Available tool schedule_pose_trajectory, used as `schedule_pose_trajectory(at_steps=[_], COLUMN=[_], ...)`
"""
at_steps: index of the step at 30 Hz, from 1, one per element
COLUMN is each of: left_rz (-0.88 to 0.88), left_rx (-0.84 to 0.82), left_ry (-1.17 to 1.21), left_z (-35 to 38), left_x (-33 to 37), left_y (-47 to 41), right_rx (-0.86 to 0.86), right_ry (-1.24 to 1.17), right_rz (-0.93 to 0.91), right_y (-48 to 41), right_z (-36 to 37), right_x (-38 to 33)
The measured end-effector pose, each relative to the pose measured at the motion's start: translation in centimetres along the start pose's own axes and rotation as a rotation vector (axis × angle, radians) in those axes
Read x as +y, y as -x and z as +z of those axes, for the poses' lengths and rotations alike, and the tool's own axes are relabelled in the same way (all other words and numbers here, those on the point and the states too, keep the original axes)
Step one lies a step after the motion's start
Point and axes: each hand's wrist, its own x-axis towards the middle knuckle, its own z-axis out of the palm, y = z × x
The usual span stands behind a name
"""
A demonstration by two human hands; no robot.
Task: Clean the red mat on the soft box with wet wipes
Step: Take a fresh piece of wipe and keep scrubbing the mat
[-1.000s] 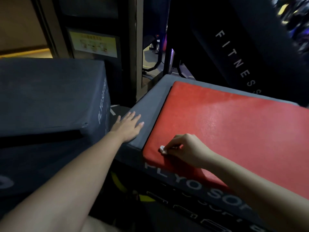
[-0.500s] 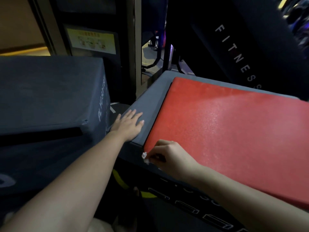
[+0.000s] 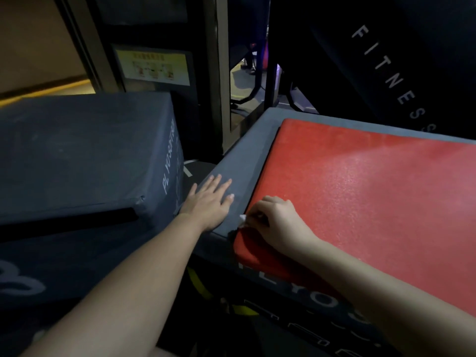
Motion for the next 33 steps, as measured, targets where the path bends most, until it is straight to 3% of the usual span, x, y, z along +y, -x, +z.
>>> schedule_pose_trajectory(at_steps=[5, 7, 13, 16, 19, 22, 28, 33], left_rz=[0.003, 0.0, 0.002, 0.01, 0.001, -0.012, 0.037, 0.025], left_rx=[-0.008, -0.013, -0.016, -0.047, -0.055, 0.053, 0.055, 0.017], left_ry=[-0.023, -0.023, -0.019, -0.037, -0.036, 0.042, 0.036, 0.02], left_z=[-0.1, -0.2, -0.3, -0.6, -1.6, -2.7, -1.7, -0.2], left_x=[0.1, 0.2, 0.2, 0.3, 0.6, 1.4, 2.1, 1.2], left_y=[0.0, 0.2, 0.0, -0.1, -1.3, -3.9, -8.5, -11.3], right_rx=[0.089, 0.103, -0.063, -0.013, 0.085, 0.122, 0.012, 0.149], right_ry=[0.125, 0.065, -0.044, 0.008, 0.056, 0.055, 0.018, 0.092], right_rz=[0.136, 0.218, 0.007, -0.013, 0.043, 0.177, 0.046, 0.117], right_y=[-3.6, -4.5, -2.7, -4.1, -7.1, -9.1, -8.9, -15.7], right_z=[0.2, -0.2, -2.7, -2.1, -1.7, -2.0, -1.7, -1.0], right_x=[2.8, 3.6, 2.9, 4.2, 6.6, 8.2, 9.0, 15.2])
